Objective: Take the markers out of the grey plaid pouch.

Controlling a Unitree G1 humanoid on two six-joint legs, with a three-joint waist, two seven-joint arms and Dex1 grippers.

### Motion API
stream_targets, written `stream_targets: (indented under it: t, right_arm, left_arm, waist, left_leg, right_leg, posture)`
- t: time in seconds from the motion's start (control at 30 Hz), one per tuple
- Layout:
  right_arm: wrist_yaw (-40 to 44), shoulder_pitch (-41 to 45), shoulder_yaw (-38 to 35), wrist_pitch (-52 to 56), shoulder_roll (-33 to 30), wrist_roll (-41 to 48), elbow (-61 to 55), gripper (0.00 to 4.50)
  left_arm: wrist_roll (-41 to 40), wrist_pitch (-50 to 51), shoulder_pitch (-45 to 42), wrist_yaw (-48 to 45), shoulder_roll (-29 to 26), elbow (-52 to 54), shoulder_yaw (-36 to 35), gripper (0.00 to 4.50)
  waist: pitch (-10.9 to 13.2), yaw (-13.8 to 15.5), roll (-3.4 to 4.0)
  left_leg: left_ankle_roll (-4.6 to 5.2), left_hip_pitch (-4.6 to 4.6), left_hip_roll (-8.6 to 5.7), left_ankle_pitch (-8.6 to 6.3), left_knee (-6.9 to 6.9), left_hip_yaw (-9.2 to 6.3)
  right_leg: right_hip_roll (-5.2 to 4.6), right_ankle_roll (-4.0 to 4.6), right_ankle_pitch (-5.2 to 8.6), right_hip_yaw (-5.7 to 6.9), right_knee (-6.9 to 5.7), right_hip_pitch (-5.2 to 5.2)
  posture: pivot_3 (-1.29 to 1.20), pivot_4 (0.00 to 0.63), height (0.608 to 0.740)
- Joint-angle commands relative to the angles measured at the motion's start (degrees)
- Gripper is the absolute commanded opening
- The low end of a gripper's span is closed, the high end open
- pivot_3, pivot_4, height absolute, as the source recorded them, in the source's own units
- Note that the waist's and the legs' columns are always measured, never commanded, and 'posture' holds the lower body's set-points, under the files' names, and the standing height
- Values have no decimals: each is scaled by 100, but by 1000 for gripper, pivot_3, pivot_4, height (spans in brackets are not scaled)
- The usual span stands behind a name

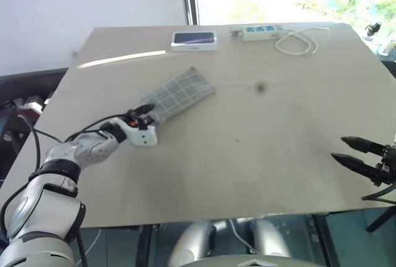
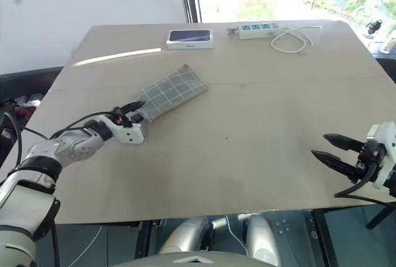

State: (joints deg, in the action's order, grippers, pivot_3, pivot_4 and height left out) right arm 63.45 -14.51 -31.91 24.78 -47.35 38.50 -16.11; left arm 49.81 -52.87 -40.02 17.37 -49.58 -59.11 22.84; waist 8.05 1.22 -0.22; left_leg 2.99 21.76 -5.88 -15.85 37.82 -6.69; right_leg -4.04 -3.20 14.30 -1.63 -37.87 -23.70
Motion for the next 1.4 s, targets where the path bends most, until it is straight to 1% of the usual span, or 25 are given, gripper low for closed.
stream_targets:
  t: [0.03,0.13,0.27,0.3,0.4,0.5,0.57,0.67,0.73,0.8,0.9,0.97,1.07,1.27,1.3,1.33,1.37,1.4]
  right_arm:
    - [-57,-29,-205,-3,-12,123,-256,3023]
    - [-112,45,-153,-9,-6,130,-243,3023]
    - [-181,214,-31,-57,16,98,-215,3023]
    - [-297,338,64,-32,49,77,-253,3023]
    - [-789,743,538,139,243,48,-595,3023]
    - [-1403,1199,1246,368,521,-119,-1011,3023]
    - [-1753,1517,1680,587,792,-53,-1229,3023]
    - [-2174,1892,2431,805,1156,-253,-1411,3023]
    - [-2406,2044,2804,915,1312,-444,-1436,3023]
    - [-2676,2258,3219,1090,1453,-705,-1362,3023]
    - [-2814,2651,3759,1053,1730,-1091,-1007,3023]
    - [-2880,2858,3981,985,1865,-1337,-737,3023]
    - [-3015,3102,4127,1068,2093,-1509,-406,3023]
    - [-3011,3263,4289,1318,2229,-1664,-166,3023]
    - [-2972,3274,4287,1283,2245,-1666,-155,2632]
    - [-2975,3285,4256,1264,2285,-1658,-161,2632]
    - [-2969,3300,4206,1295,2305,-1615,-201,2366]
    - [-2971,3310,4171,1326,2321,-1592,-231,1912]
  left_arm:
    - [92,-53,-21,290,127,188,165,34]
    - [-83,-126,-14,297,237,390,90,34]
    - [-350,-269,77,59,370,751,12,34]
    - [-621,-290,147,-152,472,912,-69,34]
    - [-1528,-26,402,-919,833,1523,-320,34]
    - [-1853,371,586,-1451,1078,2094,-405,34]
    - [-2000,644,701,-1680,1286,2471,-449,34]
    - [-2024,1022,798,-1869,1621,2898,-435,34]
    - [-1980,1223,844,-1929,1799,3090,-426,34]
    - [-1913,1361,867,-1960,2006,3246,-374,34]
    - [-1822,1553,892,-1942,2334,3328,-294,34]
    - [-1696,1562,901,-1923,2436,3367,-221,34]
    - [-1581,1655,950,-1917,2562,3499,-187,34]
    - [-1490,1778,1071,-1963,2651,3732,-170,34]
    - [-1483,1796,1088,-1970,2661,3757,-170,0]
    - [-1476,1805,1101,-1975,2662,3776,-175,0]
    - [-1468,1828,1113,-1972,2657,3789,-191,0]
    - [-1461,1842,1121,-1969,2650,3797,-205,0]
  waist:
    - [-14,34,17]
    - [-17,93,21]
    - [-15,104,18]
    - [-15,100,18]
    - [-15,77,18]
    - [-14,14,15]
    - [-14,-39,15]
    - [-13,-52,13]
    - [-13,-52,12]
    - [-13,-49,11]
    - [-13,-49,11]
    - [-14,-51,11]
    - [-14,-52,11]
    - [-14,-52,11]
    - [-14,-52,11]
    - [-14,-52,11]
    - [-14,-52,11]
    - [-14,-52,11]
  left_leg:
    - [1,-2,0,-1,2,0]
    - [8,1,0,-4,16,-4]
    - [0,14,0,0,36,-4]
    - [1,16,0,-1,37,-3]
    - [0,17,1,0,37,-2]
    - [-1,21,4,0,37,-7]
    - [-1,22,4,1,38,-7]
    - [-1,24,2,0,44,-7]
    - [-1,24,2,1,45,-8]
    - [-1,24,2,1,45,-9]
    - [-2,23,1,1,48,-8]
    - [-2,22,0,1,49,-7]
    - [-3,22,0,2,48,-8]
    - [-3,23,0,2,47,-8]
    - [-3,23,0,2,47,-8]
    - [-3,23,0,2,47,-8]
    - [-3,23,0,2,47,-8]
    - [-3,23,1,2,47,-8]
  right_leg:
    - [0,0,0,0,-2,2]
    - [1,0,0,2,-7,3]
    - [1,-1,-1,2,-6,2]
    - [0,-1,-1,1,-5,2]
    - [1,0,-1,-6,-5,0]
    - [2,0,-1,-14,-7,-5]
    - [2,0,-1,-15,-6,-4]
    - [3,0,-1,-14,-5,-4]
    - [5,0,-1,-13,-4,-4]
    - [6,0,-1,-9,-4,-5]
    - [7,0,-1,3,-5,-5]
    - [8,0,-1,5,-5,-4]
    - [10,0,-1,5,-7,-7]
    - [10,0,-1,4,-5,-9]
    - [10,0,-1,4,-5,-9]
    - [10,0,-1,4,-5,-9]
    - [10,0,-1,4,-5,-9]
    - [10,0,-1,4,-5,-9]
  posture:
    - [0,150,740]
    - [0,150,740]
    - [0,150,740]
    - [0,150,740]
    - [0,150,740]
    - [0,150,740]
    - [0,150,740]
    - [0,150,740]
    - [0,150,740]
    - [0,150,740]
    - [0,150,740]
    - [0,150,740]
    - [0,150,740]
    - [0,150,740]
    - [0,150,740]
    - [0,150,740]
    - [0,150,740]
    - [0,150,740]
